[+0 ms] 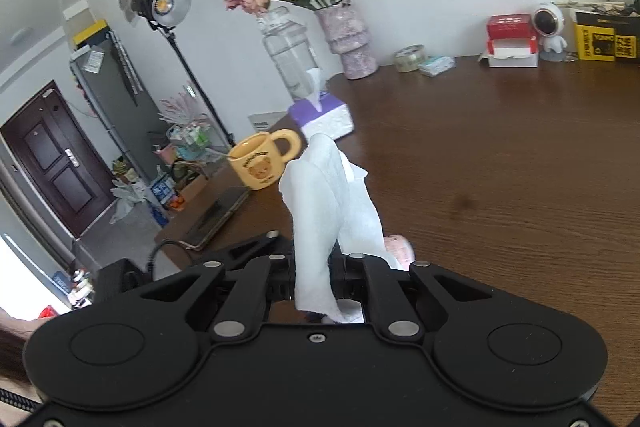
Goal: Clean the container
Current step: 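Tilt the bottle with the left gripper while the right gripper wipes its cap with the tissue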
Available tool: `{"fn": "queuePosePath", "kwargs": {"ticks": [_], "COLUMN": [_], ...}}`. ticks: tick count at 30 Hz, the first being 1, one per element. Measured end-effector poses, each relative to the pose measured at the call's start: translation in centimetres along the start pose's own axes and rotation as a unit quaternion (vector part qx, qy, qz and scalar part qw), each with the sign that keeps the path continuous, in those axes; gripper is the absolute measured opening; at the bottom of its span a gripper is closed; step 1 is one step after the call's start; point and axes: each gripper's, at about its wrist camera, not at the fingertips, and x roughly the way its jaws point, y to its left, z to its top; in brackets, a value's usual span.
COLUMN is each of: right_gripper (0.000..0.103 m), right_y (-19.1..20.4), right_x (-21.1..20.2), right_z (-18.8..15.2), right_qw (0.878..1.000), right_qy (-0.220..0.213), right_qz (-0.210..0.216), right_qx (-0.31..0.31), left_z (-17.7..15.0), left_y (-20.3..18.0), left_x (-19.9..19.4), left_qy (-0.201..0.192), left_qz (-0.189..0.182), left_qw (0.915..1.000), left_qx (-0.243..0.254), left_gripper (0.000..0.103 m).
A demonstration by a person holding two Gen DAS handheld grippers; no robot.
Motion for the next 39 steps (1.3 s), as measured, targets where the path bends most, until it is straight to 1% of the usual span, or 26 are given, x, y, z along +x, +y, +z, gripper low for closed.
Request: {"fn": "queuePosePath", "kwargs": {"ticks": [1, 2, 4, 8, 10, 12, 15, 18, 21, 26, 30, 34, 35, 37, 39], "right_gripper": [0.007, 0.008, 0.007, 0.007, 0.007, 0.007, 0.007, 0.007, 0.007, 0.007, 0.007, 0.007, 0.007, 0.007, 0.007], "right_y": [0.3, 0.5, 0.1, -1.8, -2.4, -2.2, 0.0, 2.3, 2.8, 0.6, 1.2, 3.5, 4.0, 4.0, 2.9], "right_x": [-0.1, 0.0, 0.1, 0.2, 0.4, 0.4, -0.2, -0.7, -1.4, -2.4, -2.2, -3.1, -3.3, -3.4, -3.6], "right_z": [-0.1, 0.0, 0.2, 1.3, 1.5, 1.5, 1.0, 0.4, 0.3, 0.1, 0.2, 0.9, 0.9, 0.7, 0.4], "right_qw": [1.0, 1.0, 1.0, 0.998, 0.997, 0.997, 0.997, 0.994, 0.991, 0.991, 0.991, 0.988, 0.986, 0.984, 0.986], "right_qy": [0.005, 0.009, 0.01, 0.016, 0.025, 0.03, 0.033, 0.038, 0.035, 0.027, 0.023, -0.005, -0.009, -0.005, -0.002], "right_qz": [0.008, 0.007, -0.008, -0.062, -0.077, -0.074, -0.047, -0.025, -0.033, -0.077, -0.055, -0.006, 0.0, -0.005, -0.01], "right_qx": [-0.003, -0.009, -0.011, -0.009, -0.009, -0.018, -0.06, -0.101, -0.124, -0.107, -0.118, -0.157, -0.168, -0.179, -0.164], "left_z": [0.0, 0.0, 0.1, 0.0, 0.1, 0.1, 0.0, 0.4, 0.8, 1.7, 2.3, 2.7, 2.8, 3.0, 3.0], "left_y": [0.0, 0.0, -0.2, -0.4, -0.3, -0.2, 0.3, 1.1, 1.8, 3.3, 3.6, 3.2, 3.3, 3.5, 3.6], "left_x": [0.0, 0.0, 0.0, -0.4, -0.6, -0.7, -0.8, -1.1, -1.3, -1.7, -1.2, -1.2, -1.2, -1.5, -1.7], "left_qy": [0.0, -0.001, 0.002, -0.004, -0.008, -0.008, -0.007, 0.0, 0.006, 0.02, 0.039, 0.054, 0.055, 0.055, 0.057], "left_qz": [0.0, -0.002, -0.006, -0.013, -0.018, -0.023, -0.036, -0.07, -0.106, -0.157, -0.186, -0.212, -0.217, -0.226, -0.229], "left_qw": [1.0, 1.0, 1.0, 0.9999, 0.9998, 0.9997, 0.9993, 0.9974, 0.9941, 0.9872, 0.9815, 0.9755, 0.9742, 0.9717, 0.9705], "left_qx": [-0.002, -0.002, -0.001, 0.003, 0.004, 0.001, -0.004, -0.015, -0.018, -0.021, -0.023, -0.025, -0.03, -0.044, -0.05], "left_gripper": [0.033, 0.033, 0.033, 0.033, 0.033, 0.033, 0.033, 0.033, 0.033, 0.033, 0.033, 0.033, 0.033, 0.033, 0.033]}}
